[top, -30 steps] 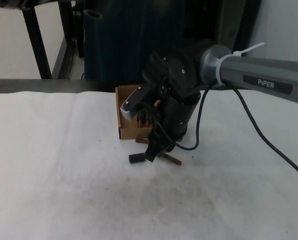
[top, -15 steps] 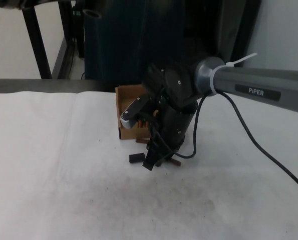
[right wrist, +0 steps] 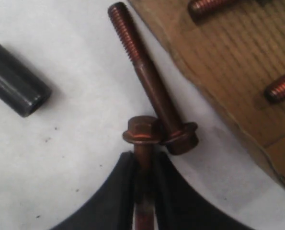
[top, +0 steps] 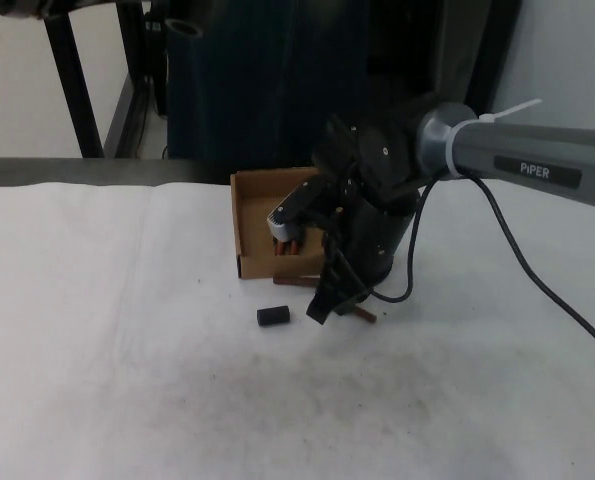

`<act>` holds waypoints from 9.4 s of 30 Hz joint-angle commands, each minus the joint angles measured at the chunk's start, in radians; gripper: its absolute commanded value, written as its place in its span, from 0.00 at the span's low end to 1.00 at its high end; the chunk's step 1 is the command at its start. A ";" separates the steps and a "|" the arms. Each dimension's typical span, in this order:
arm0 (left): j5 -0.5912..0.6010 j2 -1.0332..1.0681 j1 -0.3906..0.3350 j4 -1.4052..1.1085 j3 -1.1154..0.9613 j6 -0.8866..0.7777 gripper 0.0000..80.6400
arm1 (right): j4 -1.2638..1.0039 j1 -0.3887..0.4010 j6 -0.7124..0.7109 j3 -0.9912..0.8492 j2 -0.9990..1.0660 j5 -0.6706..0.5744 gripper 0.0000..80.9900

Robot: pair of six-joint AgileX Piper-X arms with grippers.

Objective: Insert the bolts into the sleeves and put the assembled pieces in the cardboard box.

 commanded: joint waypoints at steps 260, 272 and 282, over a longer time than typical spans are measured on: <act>-0.021 -0.268 -0.371 -1.292 0.918 -0.143 0.01 | -1.433 0.213 0.916 1.187 -1.232 -0.715 0.00; -0.021 -0.268 -0.371 -1.276 0.918 -0.096 0.01 | -1.433 0.213 0.907 1.187 -1.232 -0.717 0.33; -0.021 -0.268 -0.371 -1.232 0.918 -0.030 0.01 | -1.447 0.213 0.907 1.187 -1.232 -0.711 0.39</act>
